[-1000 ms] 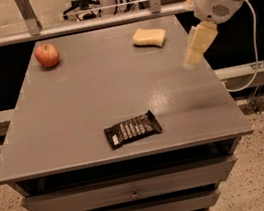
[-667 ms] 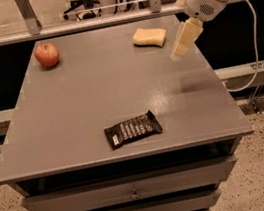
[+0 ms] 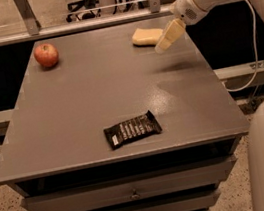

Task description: Move sponge near rxbar chocolate

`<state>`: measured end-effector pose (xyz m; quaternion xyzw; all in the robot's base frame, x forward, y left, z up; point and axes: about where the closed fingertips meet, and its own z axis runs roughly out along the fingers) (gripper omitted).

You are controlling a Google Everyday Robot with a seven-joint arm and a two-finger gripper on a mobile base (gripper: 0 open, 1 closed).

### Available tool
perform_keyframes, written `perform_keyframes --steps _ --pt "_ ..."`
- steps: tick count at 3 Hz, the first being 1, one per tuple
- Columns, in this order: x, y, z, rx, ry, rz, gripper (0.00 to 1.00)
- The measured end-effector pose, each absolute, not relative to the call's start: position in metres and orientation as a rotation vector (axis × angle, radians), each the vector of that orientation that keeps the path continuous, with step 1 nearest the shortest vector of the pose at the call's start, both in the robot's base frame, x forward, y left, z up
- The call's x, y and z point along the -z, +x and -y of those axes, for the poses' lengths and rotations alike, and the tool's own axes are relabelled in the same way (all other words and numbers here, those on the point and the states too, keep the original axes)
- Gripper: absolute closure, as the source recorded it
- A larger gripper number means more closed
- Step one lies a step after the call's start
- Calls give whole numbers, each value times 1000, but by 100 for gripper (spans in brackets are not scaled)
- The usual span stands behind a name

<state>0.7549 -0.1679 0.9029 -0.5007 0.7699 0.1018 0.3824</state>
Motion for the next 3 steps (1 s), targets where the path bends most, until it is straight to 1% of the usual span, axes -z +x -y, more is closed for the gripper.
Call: perform_keyframes --steps 1,3 --pt "-884 795 163 -299 -1147 -2002 0" --pt "-866 827 142 -289 -1073 -2076 0"
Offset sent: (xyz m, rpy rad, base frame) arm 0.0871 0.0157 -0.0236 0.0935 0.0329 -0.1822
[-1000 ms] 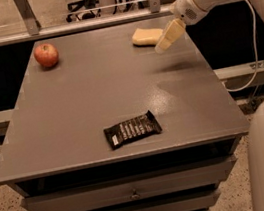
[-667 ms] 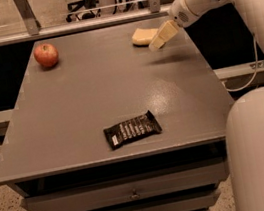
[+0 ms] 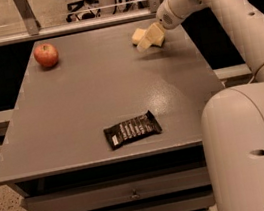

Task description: Move sponge near rxbar chocolate

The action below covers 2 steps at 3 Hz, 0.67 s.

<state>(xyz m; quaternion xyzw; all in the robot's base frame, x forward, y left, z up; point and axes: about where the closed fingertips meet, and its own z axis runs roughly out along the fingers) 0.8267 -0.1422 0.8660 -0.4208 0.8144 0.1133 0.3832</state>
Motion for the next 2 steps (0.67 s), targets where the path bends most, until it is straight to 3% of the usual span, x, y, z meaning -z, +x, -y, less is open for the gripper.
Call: perform_keyframes --steps 1,2 --pt "-853 834 137 -277 -1049 -2137 16" --pt "-845 837 137 -266 -1026 -2181 40"
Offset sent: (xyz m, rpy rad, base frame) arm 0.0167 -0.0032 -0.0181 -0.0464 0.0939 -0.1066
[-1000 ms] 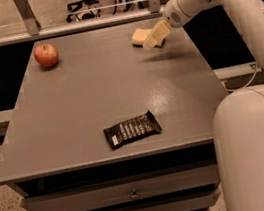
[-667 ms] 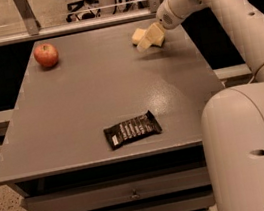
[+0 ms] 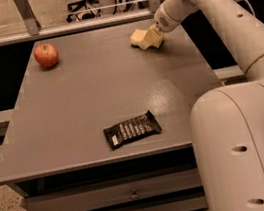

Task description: Move sponge near rxbar chocolate

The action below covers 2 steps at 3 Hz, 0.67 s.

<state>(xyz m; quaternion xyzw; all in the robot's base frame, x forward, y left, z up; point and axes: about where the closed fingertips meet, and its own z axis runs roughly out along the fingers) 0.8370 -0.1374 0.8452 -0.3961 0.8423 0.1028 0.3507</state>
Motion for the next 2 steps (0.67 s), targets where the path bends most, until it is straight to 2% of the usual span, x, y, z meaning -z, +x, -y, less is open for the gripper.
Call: perform_keyframes --steps 2 --pt "-863 819 131 -322 -1093 -2154 99"
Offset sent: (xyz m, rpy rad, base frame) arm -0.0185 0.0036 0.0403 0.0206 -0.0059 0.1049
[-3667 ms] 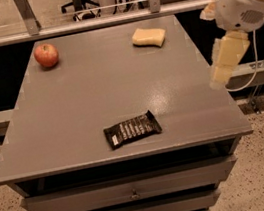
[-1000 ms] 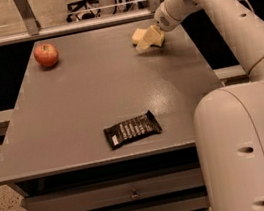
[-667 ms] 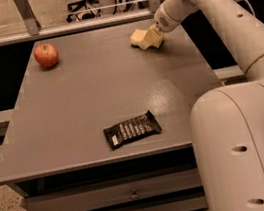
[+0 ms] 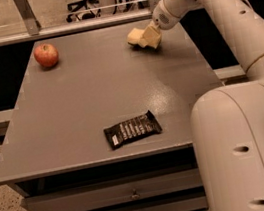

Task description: Move sponge near rxbar chocolate

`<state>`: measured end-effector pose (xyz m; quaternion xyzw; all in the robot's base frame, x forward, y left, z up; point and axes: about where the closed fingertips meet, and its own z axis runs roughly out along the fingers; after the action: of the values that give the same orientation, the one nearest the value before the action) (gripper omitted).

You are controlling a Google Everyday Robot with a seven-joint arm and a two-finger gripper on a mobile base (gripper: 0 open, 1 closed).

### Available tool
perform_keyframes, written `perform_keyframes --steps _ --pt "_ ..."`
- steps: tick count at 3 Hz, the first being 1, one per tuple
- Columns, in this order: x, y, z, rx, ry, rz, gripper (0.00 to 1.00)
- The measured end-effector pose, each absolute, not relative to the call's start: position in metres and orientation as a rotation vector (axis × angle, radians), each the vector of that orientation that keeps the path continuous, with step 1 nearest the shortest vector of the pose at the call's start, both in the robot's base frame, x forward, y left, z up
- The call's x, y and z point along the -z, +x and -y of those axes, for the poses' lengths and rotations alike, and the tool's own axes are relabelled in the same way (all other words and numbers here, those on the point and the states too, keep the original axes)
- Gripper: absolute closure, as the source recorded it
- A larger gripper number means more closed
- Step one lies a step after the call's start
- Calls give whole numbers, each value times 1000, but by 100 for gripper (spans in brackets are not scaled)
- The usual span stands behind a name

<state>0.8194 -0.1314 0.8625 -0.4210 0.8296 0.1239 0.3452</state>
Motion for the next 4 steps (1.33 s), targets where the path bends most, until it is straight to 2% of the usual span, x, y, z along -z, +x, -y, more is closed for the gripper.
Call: perform_keyframes --steps 1,4 --pt "-882 777 132 -370 -1241 -2111 100" --pt "-923 602 130 -257 -1689 -1955 100"
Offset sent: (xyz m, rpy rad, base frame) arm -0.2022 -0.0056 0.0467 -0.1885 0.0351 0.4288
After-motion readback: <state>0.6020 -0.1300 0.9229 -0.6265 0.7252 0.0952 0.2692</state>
